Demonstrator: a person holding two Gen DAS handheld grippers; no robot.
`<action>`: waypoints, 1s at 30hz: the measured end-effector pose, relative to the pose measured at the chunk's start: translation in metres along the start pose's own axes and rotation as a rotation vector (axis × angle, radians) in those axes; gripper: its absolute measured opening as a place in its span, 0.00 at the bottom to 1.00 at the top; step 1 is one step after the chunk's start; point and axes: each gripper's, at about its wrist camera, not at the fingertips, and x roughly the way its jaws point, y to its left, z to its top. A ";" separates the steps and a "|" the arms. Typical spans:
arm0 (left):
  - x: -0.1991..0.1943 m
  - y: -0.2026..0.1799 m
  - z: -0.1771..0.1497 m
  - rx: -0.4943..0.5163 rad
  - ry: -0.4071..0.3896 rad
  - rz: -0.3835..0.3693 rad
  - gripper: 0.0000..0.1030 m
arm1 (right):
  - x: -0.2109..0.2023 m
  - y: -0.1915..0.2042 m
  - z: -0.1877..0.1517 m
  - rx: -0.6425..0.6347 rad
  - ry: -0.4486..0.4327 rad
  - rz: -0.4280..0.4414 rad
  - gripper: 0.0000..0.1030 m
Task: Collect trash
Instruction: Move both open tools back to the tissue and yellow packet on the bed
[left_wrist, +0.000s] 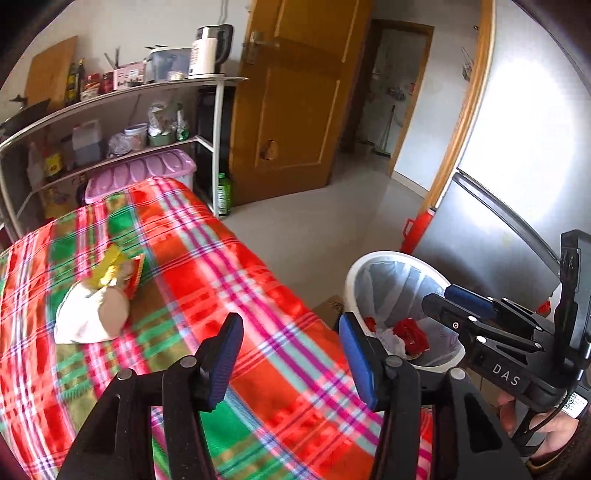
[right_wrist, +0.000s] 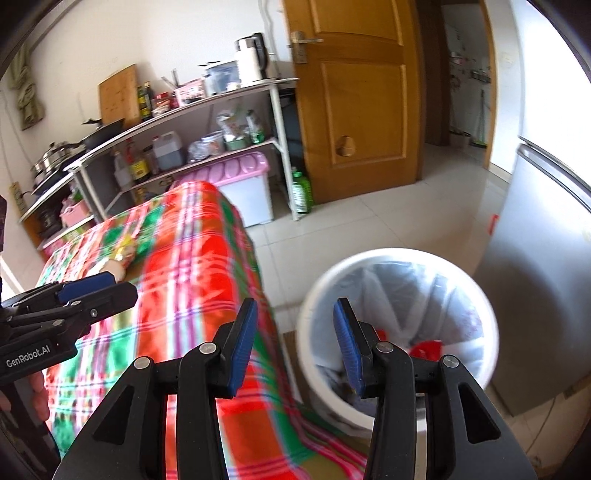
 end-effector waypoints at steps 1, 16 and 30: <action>-0.003 0.007 -0.001 -0.010 -0.003 0.011 0.52 | 0.002 0.005 0.001 -0.005 0.001 0.007 0.43; -0.033 0.126 -0.015 -0.181 -0.022 0.191 0.64 | 0.045 0.080 0.011 -0.093 0.041 0.107 0.44; 0.012 0.153 -0.013 -0.138 0.081 0.288 0.67 | 0.078 0.112 0.016 -0.142 0.087 0.137 0.44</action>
